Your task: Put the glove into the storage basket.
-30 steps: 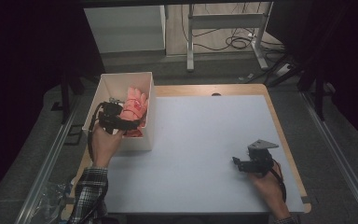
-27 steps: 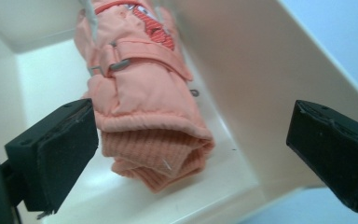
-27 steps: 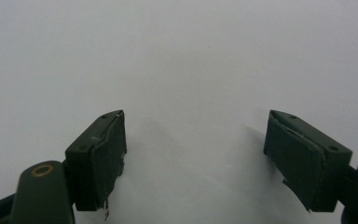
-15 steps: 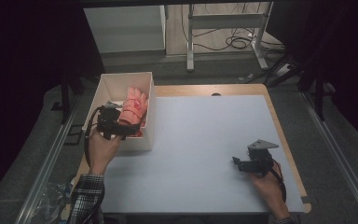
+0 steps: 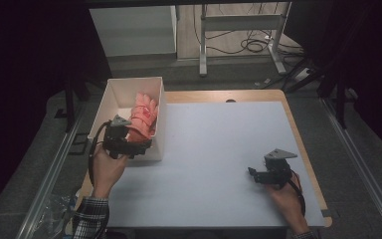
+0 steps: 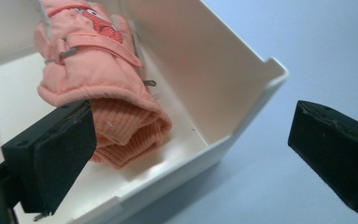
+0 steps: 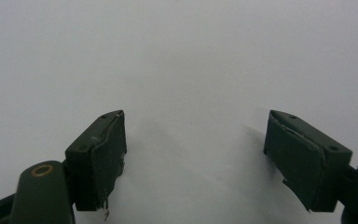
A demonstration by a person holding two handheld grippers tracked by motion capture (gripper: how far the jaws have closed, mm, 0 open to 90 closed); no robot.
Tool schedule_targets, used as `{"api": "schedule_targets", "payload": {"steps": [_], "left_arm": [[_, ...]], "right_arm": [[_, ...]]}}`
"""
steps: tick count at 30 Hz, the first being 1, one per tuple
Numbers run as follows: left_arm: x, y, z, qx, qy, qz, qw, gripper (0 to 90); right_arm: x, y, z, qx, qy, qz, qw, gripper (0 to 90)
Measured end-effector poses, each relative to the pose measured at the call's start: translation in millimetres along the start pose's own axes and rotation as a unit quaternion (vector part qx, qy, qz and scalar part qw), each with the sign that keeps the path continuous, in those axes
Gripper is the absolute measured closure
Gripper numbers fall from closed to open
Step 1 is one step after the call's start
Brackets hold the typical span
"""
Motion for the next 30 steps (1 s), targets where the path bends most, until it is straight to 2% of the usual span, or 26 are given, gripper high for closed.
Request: {"api": "schedule_targets", "payload": {"steps": [7, 14, 15, 17, 26, 27, 30], "left_arm": [[13.4, -7.9, 2.5, 0.005, -0.013, -0.018, 0.9997, 1.3], [28.2, -17.1, -4.3, 0.003, -0.031, -0.033, 0.999, 1.5], [32.8, -19.5, -7.0, 0.002, -0.035, -0.04, 0.9986, 1.6], [35.8, -20.7, -8.5, 0.002, -0.038, -0.04, 0.9985, 1.6], [66.5, -27.2, -19.6, 0.005, -0.065, -0.075, 0.9951, 1.8], [72.9, -28.9, -21.5, 0.004, -0.073, -0.08, 0.9941, 1.8], [79.1, -30.9, -23.8, 0.004, -0.077, -0.085, 0.9934, 1.8]], "right_arm": [[0.0, 0.0, 0.0, 0.0, 0.0, 0.0, 1.0, 21.2], [0.0, 0.0, 0.0, 0.0, 0.0, 0.0, 1.0, 21.3], [0.0, 0.0, 0.0, 0.0, 0.0, 0.0, 1.0, 21.3], [0.0, 0.0, 0.0, 0.0, 0.0, 0.0, 1.0, 21.3], [0.1, 0.0, 0.0, 0.0, 0.0, 0.0, 1.0, 21.3], [0.1, 0.0, 0.0, 0.0, 0.0, 0.0, 1.0, 21.3], [0.2, 0.0, -0.1, 0.001, 0.0, 0.001, 1.0, 21.3]]}}
Point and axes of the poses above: each handheld gripper's, and its own axes: z roughly backward along the jaws, y roughly out of its top, x roughly to its right, the point moved 1 cm from there along -z, roughly forward along the jaws, and after that the axes turned 12 degrees about -x, right-handed, at the moved point
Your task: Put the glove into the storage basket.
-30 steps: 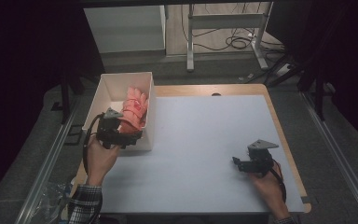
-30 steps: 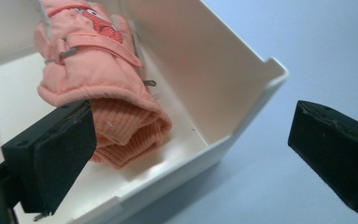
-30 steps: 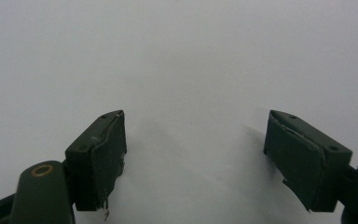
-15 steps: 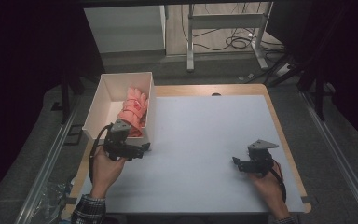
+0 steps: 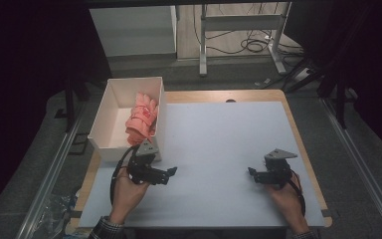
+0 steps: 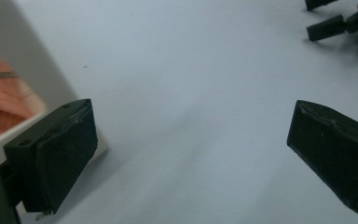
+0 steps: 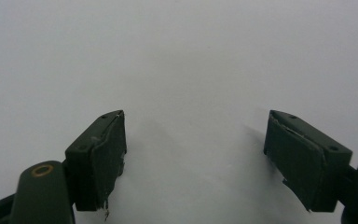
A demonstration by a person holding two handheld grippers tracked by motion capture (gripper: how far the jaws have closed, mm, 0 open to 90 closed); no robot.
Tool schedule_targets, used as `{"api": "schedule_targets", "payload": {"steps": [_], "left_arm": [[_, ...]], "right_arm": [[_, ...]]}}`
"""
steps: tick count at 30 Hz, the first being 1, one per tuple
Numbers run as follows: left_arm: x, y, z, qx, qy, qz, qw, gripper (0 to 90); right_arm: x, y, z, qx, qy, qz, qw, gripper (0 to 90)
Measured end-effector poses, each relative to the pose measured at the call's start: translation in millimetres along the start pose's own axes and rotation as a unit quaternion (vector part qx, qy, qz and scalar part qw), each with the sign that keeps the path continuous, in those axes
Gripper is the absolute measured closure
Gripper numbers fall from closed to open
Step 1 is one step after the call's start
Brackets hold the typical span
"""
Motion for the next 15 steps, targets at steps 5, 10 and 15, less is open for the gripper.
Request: {"api": "schedule_targets", "payload": {"steps": [5, 10, 15], "left_arm": [[16.5, -3.9, -11.9, -0.003, -0.013, -0.022, 0.9997, 2.0], [24.6, -8.4, -25.4, -0.004, -0.024, -0.032, 0.9992, 2.0], [29.5, -15.7, -42.9, -0.01, -0.032, -0.038, 0.9987, 2.0]], "right_arm": [[-0.1, 0.0, 0.1, 0.0, 0.0, -0.001, 1.0, 21.2], [0.0, 0.0, 0.0, 0.0, 0.0, 0.0, 1.0, 21.2], [-0.1, 0.0, 0.0, 0.0, 0.0, -0.001, 1.0, 21.2]]}}
Point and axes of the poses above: each handheld gripper's, and its own axes: z roughly backward along the jaws, y roughly out of its top, x roughly to its right, the point moved 1 cm from there along -z, roughly forward along the jaws, and after that the axes turned 12 degrees about -x, right-handed, at the moved point
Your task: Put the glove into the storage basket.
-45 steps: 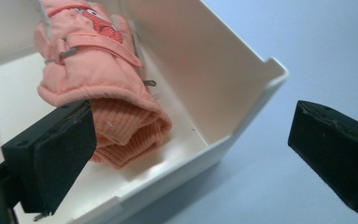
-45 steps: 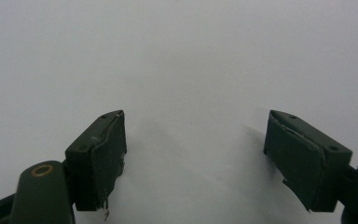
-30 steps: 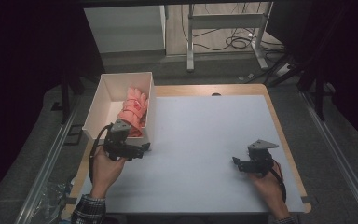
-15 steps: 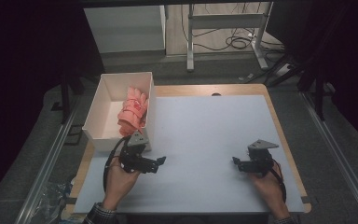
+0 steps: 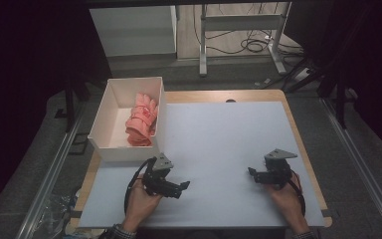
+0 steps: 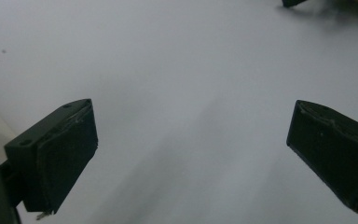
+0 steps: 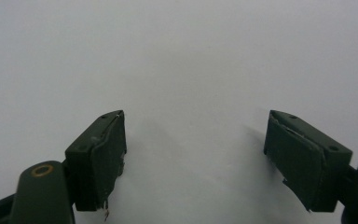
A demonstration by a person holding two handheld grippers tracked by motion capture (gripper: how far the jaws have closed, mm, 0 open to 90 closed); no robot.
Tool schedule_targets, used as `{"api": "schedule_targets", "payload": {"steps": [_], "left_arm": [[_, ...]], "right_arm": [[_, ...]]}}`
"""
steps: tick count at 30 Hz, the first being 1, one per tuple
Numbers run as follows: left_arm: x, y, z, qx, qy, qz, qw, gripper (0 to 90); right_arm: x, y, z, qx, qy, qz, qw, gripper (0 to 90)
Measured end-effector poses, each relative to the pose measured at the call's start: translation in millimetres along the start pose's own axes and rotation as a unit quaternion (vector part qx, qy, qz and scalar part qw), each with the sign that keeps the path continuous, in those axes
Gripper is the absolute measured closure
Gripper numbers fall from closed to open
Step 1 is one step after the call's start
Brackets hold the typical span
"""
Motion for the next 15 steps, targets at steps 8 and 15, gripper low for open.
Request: {"api": "schedule_targets", "payload": {"steps": [8, 15], "left_arm": [[-1.5, -17.1, -26.5, -0.015, -0.002, 0.004, 0.9999, 2.0], [-2.7, -25.5, -38.9, -0.039, 0.011, 0.01, 0.9991, 2.1]], "right_arm": [[0.0, 0.0, 0.0, 0.0, 0.0, 0.0, 1.0, 21.2], [0.0, 0.0, 0.0, 0.0, 0.0, 0.001, 1.0, 21.1]]}}
Point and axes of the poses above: each handheld gripper's, and its own axes: z roughly backward along the jaws, y roughly out of its top, x roughly to its right, the point moved 1 cm from there along -z, roughly forward along the jaws, and after that the axes turned 12 degrees about -x, right-handed, at the moved point
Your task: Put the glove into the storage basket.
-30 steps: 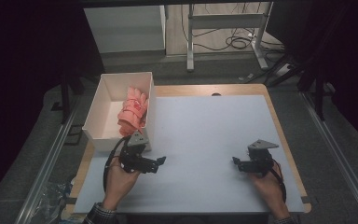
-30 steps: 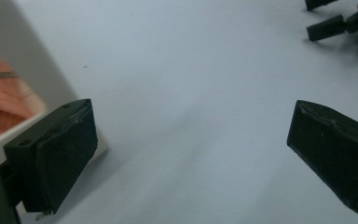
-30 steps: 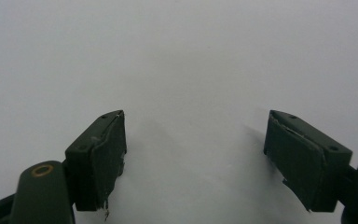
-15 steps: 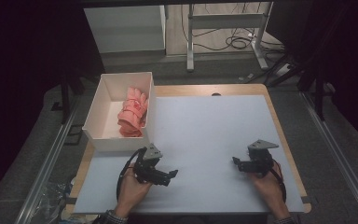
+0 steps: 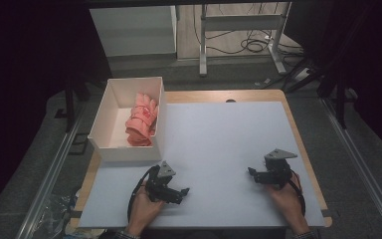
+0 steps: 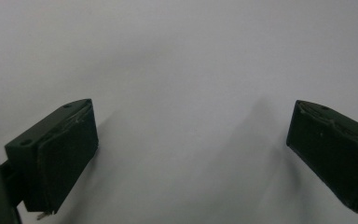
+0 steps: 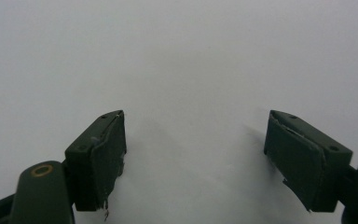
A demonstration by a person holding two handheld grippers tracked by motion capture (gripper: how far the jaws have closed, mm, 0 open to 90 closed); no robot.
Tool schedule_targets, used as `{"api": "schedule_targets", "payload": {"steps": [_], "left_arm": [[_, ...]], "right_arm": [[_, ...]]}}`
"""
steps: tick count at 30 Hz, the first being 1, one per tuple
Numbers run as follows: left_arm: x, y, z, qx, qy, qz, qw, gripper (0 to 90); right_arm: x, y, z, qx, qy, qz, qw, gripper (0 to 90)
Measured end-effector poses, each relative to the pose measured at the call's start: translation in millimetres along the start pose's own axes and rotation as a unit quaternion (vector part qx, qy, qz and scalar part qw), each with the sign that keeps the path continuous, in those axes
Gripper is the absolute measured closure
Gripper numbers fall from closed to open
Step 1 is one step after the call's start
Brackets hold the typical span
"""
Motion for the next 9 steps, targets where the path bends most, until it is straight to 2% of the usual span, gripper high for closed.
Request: {"api": "schedule_targets", "payload": {"steps": [3, 9], "left_arm": [[3.4, 1.5, -2.5, -0.014, 0.017, -0.012, 0.9997, 1.4], [3.6, 1.3, -2.8, -0.013, 0.018, -0.013, 0.9997, 0.9]], "right_arm": [[0.0, 0.0, 0.0, 0.0, 0.0, 0.0, 1.0, 21.1], [0.0, -0.2, 0.0, 0.0, 0.001, 0.0, 1.0, 20.9]]}}
Point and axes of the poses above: each handheld gripper's, and its own axes: z roughly backward along the jaws, y roughly out of its top, x roughly to its right, the point moved 1 cm from there along -z, roughly forward along the jaws, and after that the axes turned 12 degrees about -x, right-handed, at the moved point
